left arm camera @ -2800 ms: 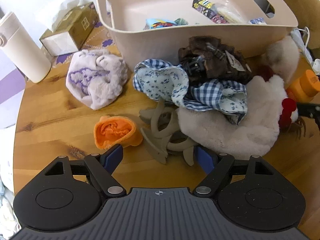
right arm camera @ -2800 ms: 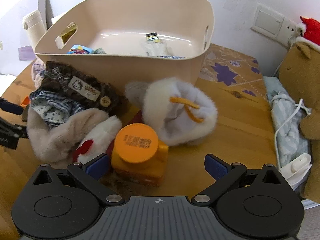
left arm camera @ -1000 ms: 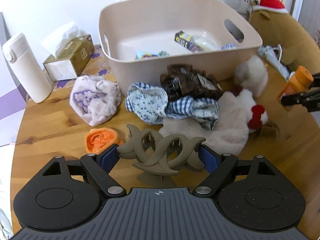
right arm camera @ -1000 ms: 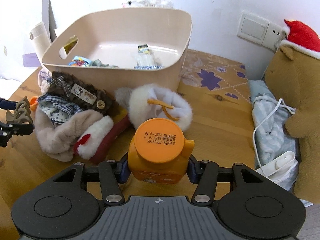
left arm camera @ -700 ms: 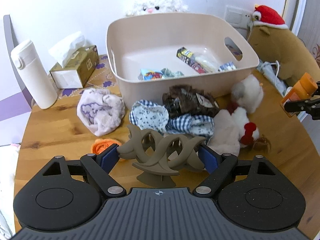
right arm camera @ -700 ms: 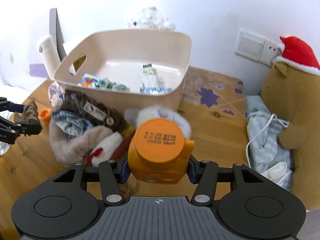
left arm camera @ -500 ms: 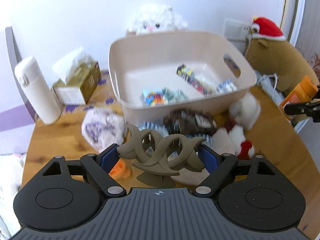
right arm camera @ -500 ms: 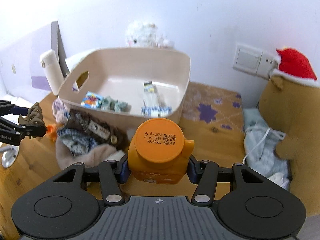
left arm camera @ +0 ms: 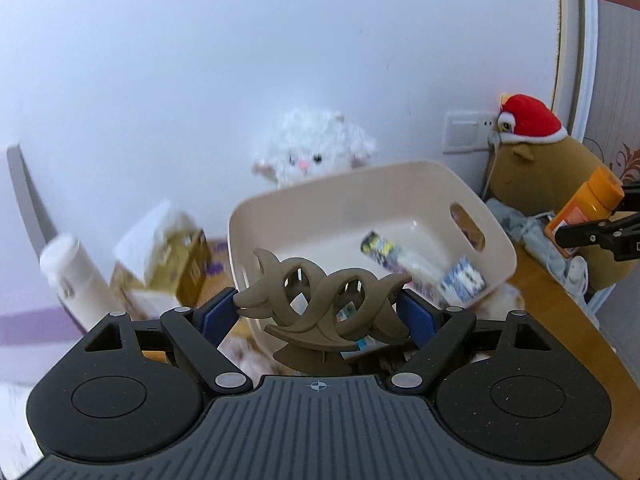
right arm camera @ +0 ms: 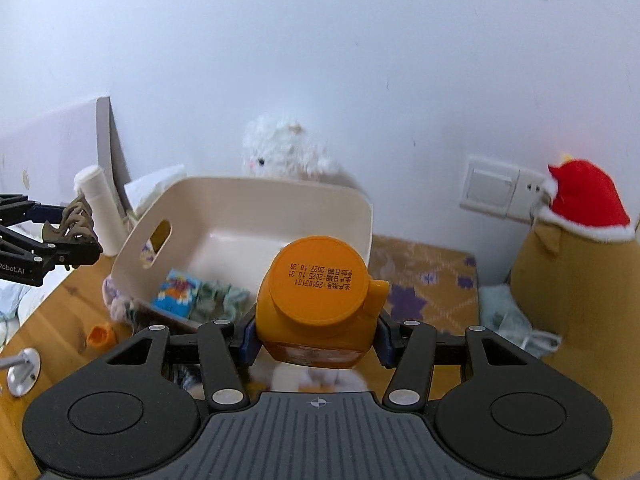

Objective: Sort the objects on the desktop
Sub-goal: 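Carry the claw and orange bottle over the basket and open both tools, then move the left tool to the orange cloth while the right tool approaches the tan hair claw, then close the left tool on the orange cloth while the right tool grasps the tan hair claw, then carry the orange cloth and tan claw over the basket and open both tools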

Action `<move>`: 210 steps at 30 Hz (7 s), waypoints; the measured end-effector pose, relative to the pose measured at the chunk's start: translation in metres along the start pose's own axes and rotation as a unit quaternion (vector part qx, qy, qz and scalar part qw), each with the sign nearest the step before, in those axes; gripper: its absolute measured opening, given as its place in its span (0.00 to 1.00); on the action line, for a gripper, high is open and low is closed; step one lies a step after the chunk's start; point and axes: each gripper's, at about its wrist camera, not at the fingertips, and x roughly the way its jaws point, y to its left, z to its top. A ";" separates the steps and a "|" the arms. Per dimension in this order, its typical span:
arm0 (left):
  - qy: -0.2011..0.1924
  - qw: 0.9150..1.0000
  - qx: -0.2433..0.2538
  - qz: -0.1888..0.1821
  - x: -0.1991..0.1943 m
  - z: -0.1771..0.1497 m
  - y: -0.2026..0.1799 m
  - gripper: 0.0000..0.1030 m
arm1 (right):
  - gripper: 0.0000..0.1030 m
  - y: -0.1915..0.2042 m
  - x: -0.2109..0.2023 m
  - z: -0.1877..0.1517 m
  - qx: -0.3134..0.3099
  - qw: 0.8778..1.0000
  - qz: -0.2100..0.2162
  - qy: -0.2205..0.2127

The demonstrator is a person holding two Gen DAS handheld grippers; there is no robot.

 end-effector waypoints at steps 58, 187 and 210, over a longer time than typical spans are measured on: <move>0.198 0.980 0.013 0.019 0.163 0.000 -0.035 0.84 | 0.82 0.019 0.141 0.029 0.008 0.993 -0.058 0.100; 0.219 0.975 0.040 -0.011 0.092 -0.129 0.013 0.18 | 0.33 0.074 0.080 -0.131 0.076 0.979 -0.087 0.171; 0.179 0.983 0.011 -0.026 0.029 -0.107 0.006 0.17 | 0.33 0.074 0.022 -0.108 0.078 0.987 -0.098 0.099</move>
